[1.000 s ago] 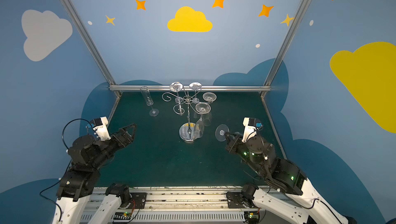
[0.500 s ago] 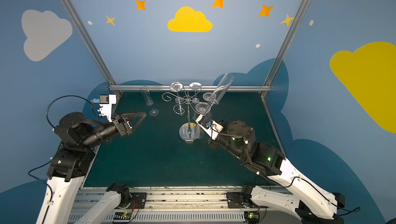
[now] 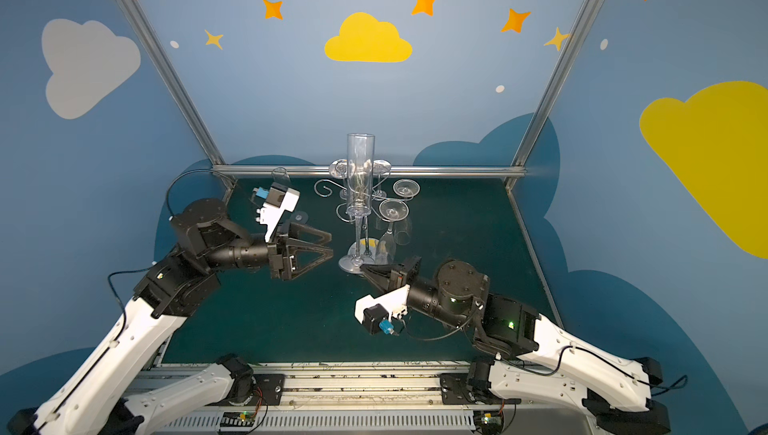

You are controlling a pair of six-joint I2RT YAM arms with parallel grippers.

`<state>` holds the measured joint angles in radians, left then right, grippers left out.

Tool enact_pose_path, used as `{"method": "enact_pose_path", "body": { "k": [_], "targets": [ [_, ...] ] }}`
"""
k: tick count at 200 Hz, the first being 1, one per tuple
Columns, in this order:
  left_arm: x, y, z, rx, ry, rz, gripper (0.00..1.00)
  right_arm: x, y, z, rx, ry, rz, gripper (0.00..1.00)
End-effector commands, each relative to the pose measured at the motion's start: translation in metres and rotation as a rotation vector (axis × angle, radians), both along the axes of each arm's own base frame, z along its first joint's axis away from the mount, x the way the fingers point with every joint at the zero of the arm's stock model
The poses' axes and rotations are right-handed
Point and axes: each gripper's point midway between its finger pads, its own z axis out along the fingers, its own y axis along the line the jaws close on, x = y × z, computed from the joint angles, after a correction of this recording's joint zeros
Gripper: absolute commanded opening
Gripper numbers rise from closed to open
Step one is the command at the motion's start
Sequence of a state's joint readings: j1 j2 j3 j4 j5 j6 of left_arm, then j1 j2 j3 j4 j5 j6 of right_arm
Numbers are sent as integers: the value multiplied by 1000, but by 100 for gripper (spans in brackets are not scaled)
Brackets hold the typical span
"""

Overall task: Take the wine glass off the wine glass rack
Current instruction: 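Close the left gripper on the glass bowl while the right gripper holds the stem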

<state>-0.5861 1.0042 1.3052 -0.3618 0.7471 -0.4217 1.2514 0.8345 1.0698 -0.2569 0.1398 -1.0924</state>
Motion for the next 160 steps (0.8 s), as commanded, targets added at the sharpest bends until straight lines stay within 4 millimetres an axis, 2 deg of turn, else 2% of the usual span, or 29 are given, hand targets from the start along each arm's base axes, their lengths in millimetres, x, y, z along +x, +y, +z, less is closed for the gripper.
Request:
{"method": "enact_pose_path", "body": {
  "k": [1, 28, 84, 124, 160],
  "targets": [
    [-10, -10, 14, -33, -105, -52, 64, -6, 1, 22, 57, -101, 26, 0],
    [-13, -19, 14, -57, -121, -71, 54, -10, 3, 22, 63, -108, 35, 0],
    [-9, -35, 3, -64, -101, -70, 46, -14, 7, 21, 75, -111, 43, 0],
    [0, -37, 4, -97, -96, -25, 34, -15, 10, 17, 69, -110, 41, 0],
    [-2, -40, 2, -99, -75, -41, 24, -13, 8, 14, 64, -115, 23, 0]
  ]
}}
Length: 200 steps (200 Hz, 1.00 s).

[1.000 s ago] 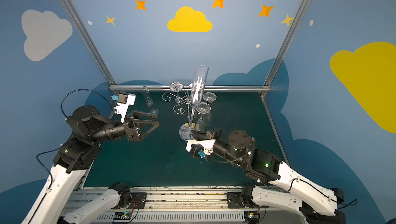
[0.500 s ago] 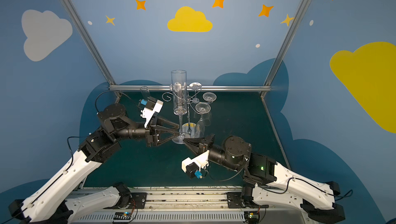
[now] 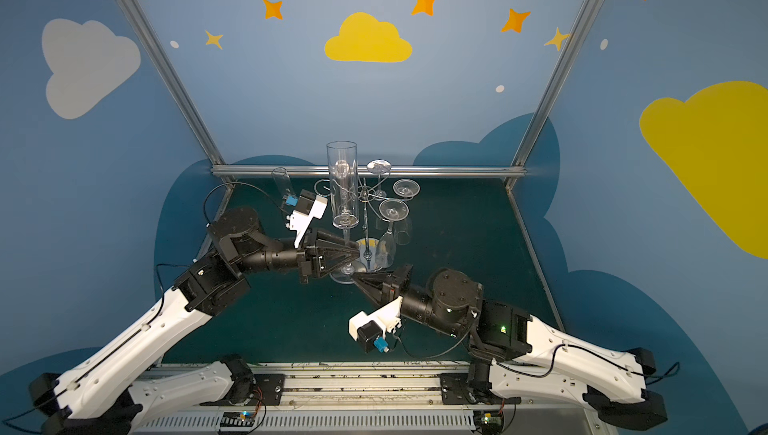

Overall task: Take the wine glass off the wine glass rack
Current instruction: 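Close the left gripper on the glass bowl while the right gripper holds the stem, then open the right gripper and draw it back from the glass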

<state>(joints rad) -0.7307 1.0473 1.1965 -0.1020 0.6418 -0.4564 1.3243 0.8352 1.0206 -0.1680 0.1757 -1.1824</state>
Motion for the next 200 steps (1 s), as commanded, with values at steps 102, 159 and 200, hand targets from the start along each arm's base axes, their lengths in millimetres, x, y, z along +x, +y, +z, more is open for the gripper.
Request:
{"method": "enact_pose_path", "body": {
  "k": [102, 159, 200],
  "targets": [
    [-4, -5, 9, -28, -12, -6, 2, 1, -4, 4, 40, -8, -32, 88],
    [5, 10, 0, 36, -95, 112, 2, -15, -37, 72, 382, 206, 42, 88],
    [6, 22, -4, 83, -248, 178, 2, -18, -67, 144, 677, 482, 101, 88]
  ]
}}
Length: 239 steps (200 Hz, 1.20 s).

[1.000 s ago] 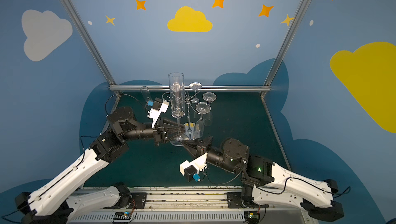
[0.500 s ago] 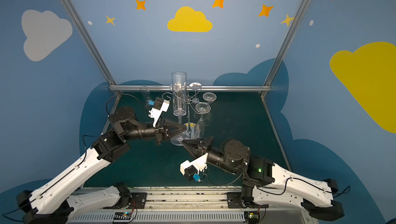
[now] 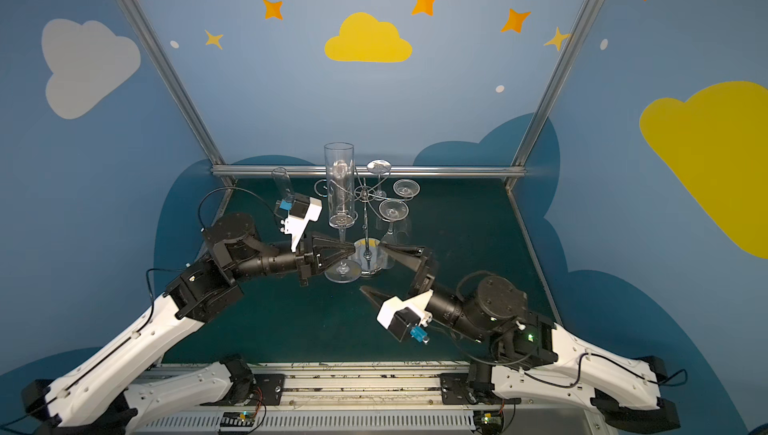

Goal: Take the wine glass off the wine glass rack

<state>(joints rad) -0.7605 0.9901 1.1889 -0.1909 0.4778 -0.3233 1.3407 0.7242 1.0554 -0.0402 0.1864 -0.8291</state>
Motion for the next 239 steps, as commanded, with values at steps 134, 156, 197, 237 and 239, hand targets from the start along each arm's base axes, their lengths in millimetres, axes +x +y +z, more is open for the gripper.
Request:
{"method": "enact_pose_path", "body": {
  "k": [134, 156, 197, 237, 239],
  "targets": [
    [-5, -6, 6, 177, -510, 197, 2, 36, 32, 97, 318, 704, 159, 84],
    [-5, -8, 3, 195, -525, 207, 2, 40, 38, 93, 311, 733, 172, 76],
    [-2, -8, 2, 203, -535, 229, 2, 42, 43, 88, 319, 751, 186, 53],
    [-2, -9, -1, 213, -531, 231, 2, 44, 43, 87, 325, 760, 190, 37],
    [-2, -9, -1, 212, -532, 231, 3, 44, 43, 86, 324, 760, 190, 36]
  ]
}}
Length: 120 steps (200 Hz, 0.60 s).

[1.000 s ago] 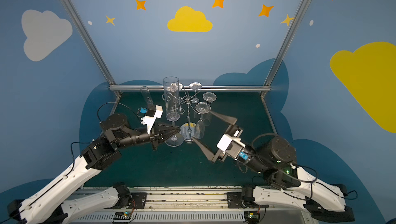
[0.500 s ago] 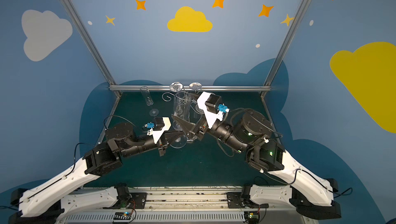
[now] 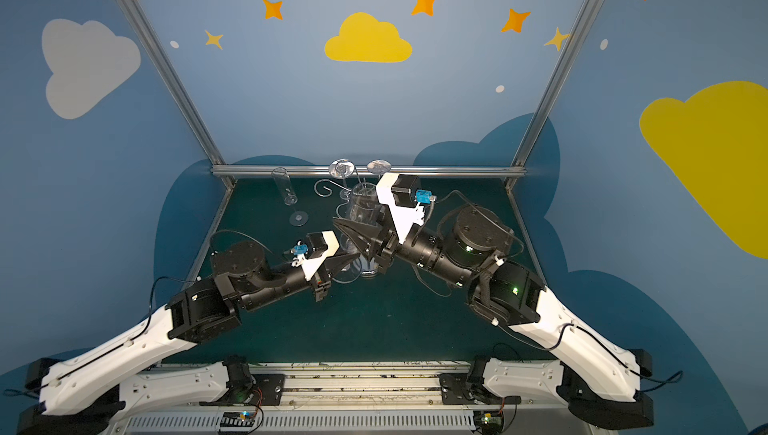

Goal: Take the wine glass off the wine glass rack

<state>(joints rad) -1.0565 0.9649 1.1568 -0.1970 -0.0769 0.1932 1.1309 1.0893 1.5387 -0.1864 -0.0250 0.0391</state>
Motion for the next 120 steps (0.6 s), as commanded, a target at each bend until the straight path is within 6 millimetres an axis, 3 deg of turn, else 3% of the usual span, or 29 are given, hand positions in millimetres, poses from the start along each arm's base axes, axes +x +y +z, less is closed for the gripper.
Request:
{"method": "enact_pose_path", "body": {
  "k": [1, 15, 41, 66, 120],
  "targets": [
    [1, 2, 9, -21, -29, 12, 3, -1, -4, 10, 50, 1, 10, 36],
    [1, 2, 7, -15, -24, 15, 10, -2, -5, 10, 61, -7, 11, 34],
    [1, 4, 6, -15, -16, 20, 38, -2, -8, 9, 75, -21, 3, 33],
    [-1, 12, 10, -46, -17, 31, 56, -2, -10, 7, 63, -24, 0, 32],
    [-9, 52, 27, -180, -44, 108, 69, 3, -28, -19, 7, 1, -71, 30]
  ]
}}
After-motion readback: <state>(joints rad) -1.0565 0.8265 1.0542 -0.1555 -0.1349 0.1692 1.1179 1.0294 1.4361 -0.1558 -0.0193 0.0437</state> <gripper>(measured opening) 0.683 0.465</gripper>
